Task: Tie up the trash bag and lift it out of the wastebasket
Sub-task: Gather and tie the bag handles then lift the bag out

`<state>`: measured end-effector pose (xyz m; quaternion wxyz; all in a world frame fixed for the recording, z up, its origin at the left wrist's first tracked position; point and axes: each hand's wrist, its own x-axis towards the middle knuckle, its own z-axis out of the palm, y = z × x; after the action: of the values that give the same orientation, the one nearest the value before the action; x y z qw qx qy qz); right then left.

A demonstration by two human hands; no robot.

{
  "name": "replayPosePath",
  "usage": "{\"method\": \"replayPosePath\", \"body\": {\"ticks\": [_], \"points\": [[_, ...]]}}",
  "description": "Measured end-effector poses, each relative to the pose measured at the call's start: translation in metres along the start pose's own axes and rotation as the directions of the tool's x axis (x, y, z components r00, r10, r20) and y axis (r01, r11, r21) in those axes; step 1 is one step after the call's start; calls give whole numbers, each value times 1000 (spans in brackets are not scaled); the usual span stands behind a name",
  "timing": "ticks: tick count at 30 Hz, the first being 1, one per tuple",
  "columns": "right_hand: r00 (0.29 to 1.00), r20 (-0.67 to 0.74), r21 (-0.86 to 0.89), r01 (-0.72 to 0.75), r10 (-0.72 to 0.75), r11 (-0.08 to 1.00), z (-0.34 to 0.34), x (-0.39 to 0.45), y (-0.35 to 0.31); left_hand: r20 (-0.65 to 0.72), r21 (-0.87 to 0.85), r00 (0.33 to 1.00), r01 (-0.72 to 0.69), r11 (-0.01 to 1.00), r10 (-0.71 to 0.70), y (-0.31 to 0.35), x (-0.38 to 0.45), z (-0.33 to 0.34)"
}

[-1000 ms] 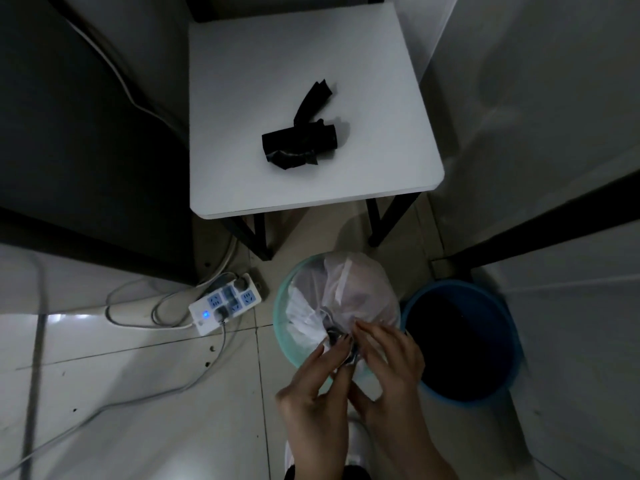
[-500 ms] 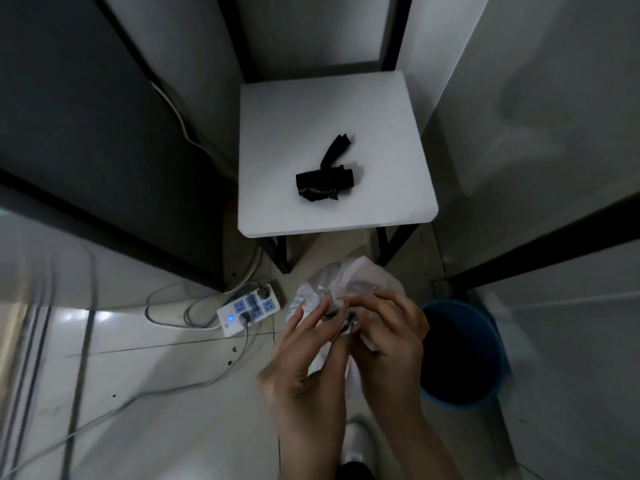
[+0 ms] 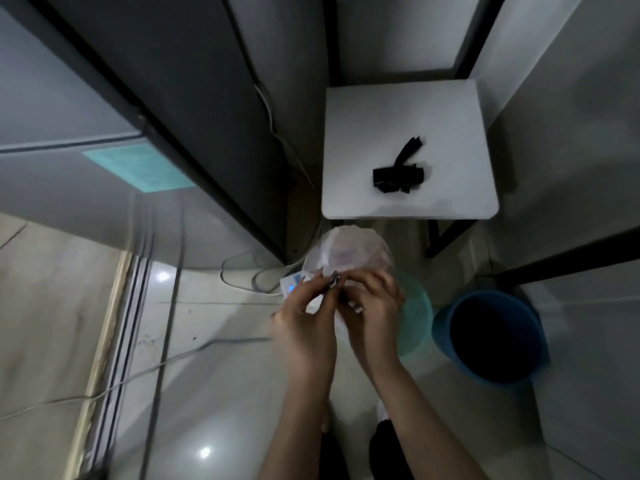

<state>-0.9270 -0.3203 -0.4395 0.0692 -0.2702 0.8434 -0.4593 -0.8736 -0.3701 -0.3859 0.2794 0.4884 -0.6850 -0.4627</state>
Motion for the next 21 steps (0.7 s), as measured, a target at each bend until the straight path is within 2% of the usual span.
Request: {"method": "replayPosePath", "body": {"ticks": [4, 11, 21], "points": [[999, 32, -58, -19, 21, 998, 29, -7, -7, 16, 14, 1000, -20, 1000, 20, -23, 14, -21], [999, -33, -62, -30, 28, 998, 68, -28, -23, 34, -47, 999, -22, 999, 24, -54, 25, -55], [986, -164, -95, 15, -31, 995, 59, -13, -42, 120, -57, 988, -89, 994, 96, -37, 44, -62]]}}
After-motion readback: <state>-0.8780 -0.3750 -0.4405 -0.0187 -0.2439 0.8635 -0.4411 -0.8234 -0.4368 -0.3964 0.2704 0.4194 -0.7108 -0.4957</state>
